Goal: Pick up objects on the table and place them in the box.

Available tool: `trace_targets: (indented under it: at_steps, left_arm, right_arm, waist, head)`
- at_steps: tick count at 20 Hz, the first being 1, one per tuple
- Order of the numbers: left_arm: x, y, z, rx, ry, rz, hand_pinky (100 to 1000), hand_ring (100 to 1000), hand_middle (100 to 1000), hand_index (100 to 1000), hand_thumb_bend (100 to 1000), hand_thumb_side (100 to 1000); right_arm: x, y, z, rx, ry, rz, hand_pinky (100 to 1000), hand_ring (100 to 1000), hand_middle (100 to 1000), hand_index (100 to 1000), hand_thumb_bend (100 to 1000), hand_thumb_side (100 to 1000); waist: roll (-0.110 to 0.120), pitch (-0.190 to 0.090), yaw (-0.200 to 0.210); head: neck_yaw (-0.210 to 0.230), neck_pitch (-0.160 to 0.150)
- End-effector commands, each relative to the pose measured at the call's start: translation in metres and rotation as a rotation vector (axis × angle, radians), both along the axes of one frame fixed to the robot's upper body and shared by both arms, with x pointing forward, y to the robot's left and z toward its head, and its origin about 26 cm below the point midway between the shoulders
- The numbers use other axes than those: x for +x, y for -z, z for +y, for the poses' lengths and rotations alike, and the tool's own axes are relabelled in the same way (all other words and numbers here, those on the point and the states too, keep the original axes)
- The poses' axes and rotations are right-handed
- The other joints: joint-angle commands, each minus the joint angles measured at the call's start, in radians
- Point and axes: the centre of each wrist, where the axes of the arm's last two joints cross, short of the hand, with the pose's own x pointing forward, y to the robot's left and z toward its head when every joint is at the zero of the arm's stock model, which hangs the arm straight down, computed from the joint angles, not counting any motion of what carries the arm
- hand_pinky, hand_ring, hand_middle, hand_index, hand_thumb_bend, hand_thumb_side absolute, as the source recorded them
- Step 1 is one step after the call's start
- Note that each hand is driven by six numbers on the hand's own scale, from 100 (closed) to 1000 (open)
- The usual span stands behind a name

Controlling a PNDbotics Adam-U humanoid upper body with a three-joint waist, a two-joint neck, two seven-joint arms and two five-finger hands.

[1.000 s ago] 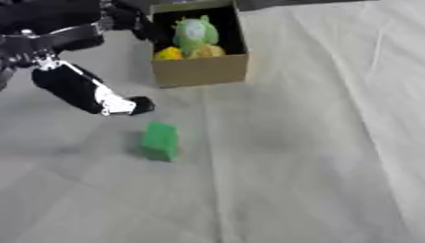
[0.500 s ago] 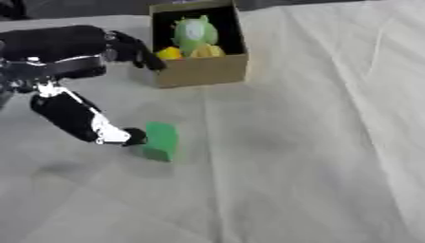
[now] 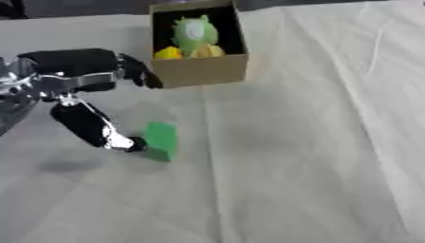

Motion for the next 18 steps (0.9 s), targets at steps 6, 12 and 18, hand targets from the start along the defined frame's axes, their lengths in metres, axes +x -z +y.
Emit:
trace_targets:
  at_steps: [6, 12, 18]
  left_arm:
    - [0.017, 0.009, 0.000, 0.066, -0.019, 0.027, 892, 840, 805, 896, 580, 420]
    - [0.023, 0.014, 0.000, 0.086, -0.026, 0.041, 891, 840, 804, 886, 585, 398]
    - [0.032, 0.026, -0.002, 0.103, -0.049, 0.063, 886, 835, 799, 879, 576, 403]
  right_arm:
    - [-0.003, -0.006, 0.000, -0.006, 0.009, -0.019, 784, 759, 689, 837, 100, 655]
    - [-0.003, -0.006, 0.000, 0.001, 0.008, -0.016, 783, 759, 688, 836, 100, 652]
    - [-0.003, -0.005, 0.001, 0.006, 0.006, -0.013, 783, 759, 688, 836, 100, 651]
  waist:
    - [-0.002, -0.016, -0.004]
    - [-0.001, -0.017, -0.005]
    - [-0.004, -0.017, -0.006]
  head:
    - [0.004, 0.000]
    - [0.005, -0.001]
    - [0.008, -0.002]
